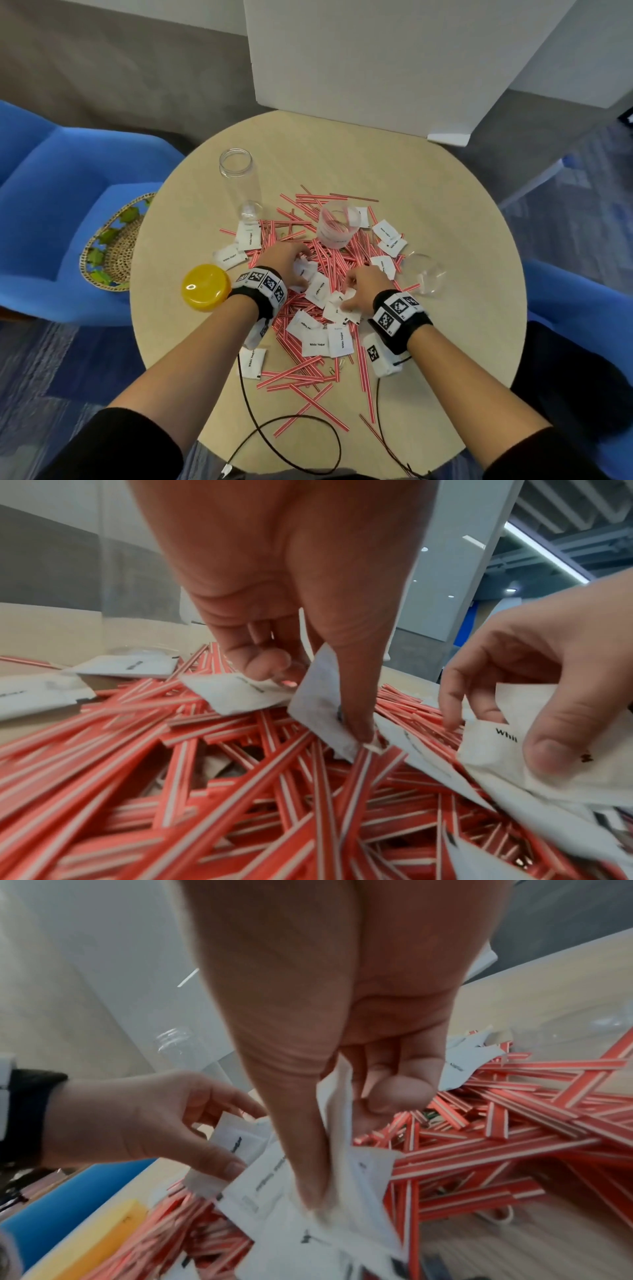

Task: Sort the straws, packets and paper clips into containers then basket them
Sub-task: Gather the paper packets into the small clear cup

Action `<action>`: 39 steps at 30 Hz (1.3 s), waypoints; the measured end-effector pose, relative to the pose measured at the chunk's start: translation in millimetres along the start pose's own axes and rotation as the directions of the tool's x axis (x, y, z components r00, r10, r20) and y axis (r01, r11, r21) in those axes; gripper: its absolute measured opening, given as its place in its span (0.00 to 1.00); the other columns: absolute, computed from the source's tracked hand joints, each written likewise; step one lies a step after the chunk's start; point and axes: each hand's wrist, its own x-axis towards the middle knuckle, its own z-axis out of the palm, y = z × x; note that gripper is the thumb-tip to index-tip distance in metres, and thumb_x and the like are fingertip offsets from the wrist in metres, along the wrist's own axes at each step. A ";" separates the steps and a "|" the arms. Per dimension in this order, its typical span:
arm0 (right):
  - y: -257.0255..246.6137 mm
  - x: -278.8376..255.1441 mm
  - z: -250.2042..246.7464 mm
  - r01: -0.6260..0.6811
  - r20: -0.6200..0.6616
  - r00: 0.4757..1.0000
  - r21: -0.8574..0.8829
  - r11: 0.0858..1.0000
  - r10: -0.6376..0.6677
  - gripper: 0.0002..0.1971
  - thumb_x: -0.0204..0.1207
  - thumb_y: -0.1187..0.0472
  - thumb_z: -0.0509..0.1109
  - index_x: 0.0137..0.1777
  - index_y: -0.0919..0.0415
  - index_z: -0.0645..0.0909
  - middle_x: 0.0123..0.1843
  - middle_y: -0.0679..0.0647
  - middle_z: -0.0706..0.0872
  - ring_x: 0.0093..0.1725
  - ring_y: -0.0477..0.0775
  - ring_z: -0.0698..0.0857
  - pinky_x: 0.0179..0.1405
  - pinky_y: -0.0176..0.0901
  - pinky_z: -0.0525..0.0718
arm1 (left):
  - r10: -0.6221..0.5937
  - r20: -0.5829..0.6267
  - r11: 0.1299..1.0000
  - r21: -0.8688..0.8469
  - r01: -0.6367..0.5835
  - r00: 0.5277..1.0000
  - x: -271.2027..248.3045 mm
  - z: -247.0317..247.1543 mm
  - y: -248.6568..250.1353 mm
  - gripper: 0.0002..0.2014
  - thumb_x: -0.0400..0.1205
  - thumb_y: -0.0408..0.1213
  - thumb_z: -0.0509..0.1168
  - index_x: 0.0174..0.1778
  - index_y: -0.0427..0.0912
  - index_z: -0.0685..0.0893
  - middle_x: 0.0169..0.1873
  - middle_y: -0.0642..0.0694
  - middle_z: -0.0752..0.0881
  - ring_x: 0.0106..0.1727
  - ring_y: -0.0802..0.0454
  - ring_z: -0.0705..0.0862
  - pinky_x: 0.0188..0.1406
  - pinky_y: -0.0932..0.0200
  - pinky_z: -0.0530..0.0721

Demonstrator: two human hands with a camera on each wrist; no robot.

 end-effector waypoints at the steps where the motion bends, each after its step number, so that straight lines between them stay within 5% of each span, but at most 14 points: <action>1: 0.5 -0.2 -0.5 0.015 0.006 1.000 0.010 1.000 -0.015 0.16 0.66 0.56 0.84 0.51 0.52 0.84 0.54 0.49 0.84 0.50 0.49 0.83 0.48 0.40 0.83 | 0.010 0.005 1.000 0.002 -0.010 1.000 -1.2 0.3 1.3 0.26 0.68 0.45 0.80 0.63 0.50 0.84 0.55 0.52 0.86 0.56 0.50 0.84 0.57 0.55 0.84; 6: 10.2 -2.7 -16.9 0.071 0.070 0.995 0.028 0.997 -0.073 0.12 0.68 0.49 0.82 0.47 0.53 0.90 0.49 0.49 0.88 0.49 0.50 0.85 0.51 0.41 0.85 | 0.019 -0.015 0.998 -0.067 -0.020 1.000 -9.2 -1.5 3.7 0.14 0.77 0.48 0.73 0.52 0.43 0.87 0.45 0.48 0.89 0.45 0.50 0.86 0.43 0.59 0.83; 11: 11.9 -6.2 -64.8 0.123 0.051 0.990 0.167 0.978 -0.134 0.10 0.69 0.49 0.82 0.45 0.51 0.89 0.43 0.50 0.90 0.40 0.48 0.86 0.37 0.38 0.83 | -0.064 -0.169 0.960 -0.279 0.015 0.984 -11.6 -30.8 -12.9 0.12 0.73 0.47 0.78 0.37 0.44 0.84 0.33 0.50 0.85 0.35 0.55 0.82 0.33 0.64 0.76; 15: 2.8 10.6 -110.0 0.176 -0.299 0.953 0.431 0.885 -0.045 0.08 0.69 0.56 0.83 0.46 0.52 0.88 0.42 0.51 0.88 0.34 0.48 0.88 0.28 0.33 0.86 | -0.147 -0.384 0.898 -0.438 -0.040 0.912 -8.5 -69.7 -22.0 0.17 0.70 0.45 0.81 0.52 0.48 0.89 0.42 0.51 0.88 0.41 0.56 0.86 0.37 0.63 0.83; 18: -12.4 37.0 -123.8 0.228 -0.492 0.871 0.397 0.889 -0.003 0.07 0.68 0.56 0.84 0.43 0.52 0.89 0.34 0.50 0.87 0.27 0.45 0.83 0.22 0.26 0.78 | -0.156 -0.423 0.829 -0.547 -0.115 0.893 -1.8 -90.1 -14.4 0.13 0.74 0.42 0.77 0.53 0.44 0.89 0.43 0.49 0.90 0.32 0.53 0.88 0.28 0.63 0.83; 21: -23.2 64.0 -117.2 0.169 -0.392 0.920 0.397 0.902 0.000 0.07 0.68 0.60 0.83 0.44 0.59 0.91 0.44 0.55 0.91 0.36 0.50 0.89 0.34 0.40 0.90 | -0.176 -0.412 0.740 -0.654 -0.156 0.894 4.2 -95.5 -5.8 0.10 0.80 0.39 0.72 0.56 0.41 0.87 0.46 0.49 0.89 0.29 0.54 0.90 0.25 0.64 0.84; 24: -29.3 81.4 -109.1 0.169 -0.225 0.967 0.214 0.962 -0.119 0.04 0.74 0.66 0.77 0.47 0.58 0.91 0.50 0.53 0.91 0.48 0.48 0.87 0.55 0.44 0.88 | -0.191 -0.380 0.675 -0.720 -0.160 0.905 12.6 -92.7 -4.8 0.12 0.82 0.42 0.69 0.57 0.39 0.86 0.47 0.46 0.90 0.34 0.50 0.91 0.31 0.58 0.89; 28: -40.6 89.4 -104.5 0.207 -0.122 0.973 0.075 0.975 -0.197 0.05 0.76 0.64 0.75 0.50 0.58 0.90 0.48 0.51 0.87 0.49 0.51 0.86 0.49 0.40 0.85 | -0.228 -0.326 0.601 -0.788 -0.130 0.918 25.1 -83.7 -4.0 0.10 0.83 0.39 0.69 0.55 0.38 0.85 0.50 0.40 0.89 0.34 0.46 0.92 0.35 0.55 0.91; 32: -32.6 88.6 -96.9 0.246 -0.295 0.936 0.165 0.955 -0.190 0.07 0.73 0.57 0.78 0.50 0.55 0.89 0.49 0.47 0.86 0.49 0.47 0.84 0.53 0.40 0.84 | -0.189 -0.270 0.647 -0.757 -0.086 0.944 36.5 -77.1 6.1 0.11 0.82 0.41 0.70 0.55 0.39 0.87 0.47 0.44 0.89 0.33 0.49 0.91 0.30 0.58 0.88; 34: -23.6 84.4 -90.8 0.251 -0.371 0.913 0.186 0.950 -0.168 0.08 0.71 0.62 0.79 0.49 0.53 0.89 0.53 0.47 0.83 0.51 0.46 0.81 0.54 0.38 0.79 | -0.148 -0.268 0.713 -0.696 -0.085 0.952 41.4 -76.5 11.4 0.09 0.79 0.42 0.73 0.52 0.43 0.89 0.42 0.48 0.91 0.30 0.51 0.90 0.29 0.59 0.85; 37: -14.1 83.5 -79.5 0.268 -0.454 0.881 0.244 0.932 -0.135 0.11 0.64 0.70 0.80 0.41 0.54 0.88 0.48 0.49 0.82 0.44 0.45 0.82 0.45 0.33 0.80 | -0.127 -0.269 0.762 -0.642 -0.080 0.955 50.5 -77.2 20.6 0.12 0.73 0.39 0.78 0.51 0.48 0.89 0.33 0.50 0.91 0.26 0.54 0.88 0.29 0.63 0.84; 39: -10.9 88.5 -74.7 0.277 -0.541 0.839 0.334 0.901 -0.057 0.10 0.63 0.69 0.81 0.38 0.54 0.88 0.41 0.48 0.85 0.39 0.47 0.84 0.42 0.39 0.84 | -0.129 -0.271 0.772 -0.632 -0.075 0.954 56.7 -78.5 26.5 0.14 0.71 0.38 0.80 0.51 0.49 0.88 0.31 0.49 0.90 0.26 0.55 0.88 0.28 0.62 0.86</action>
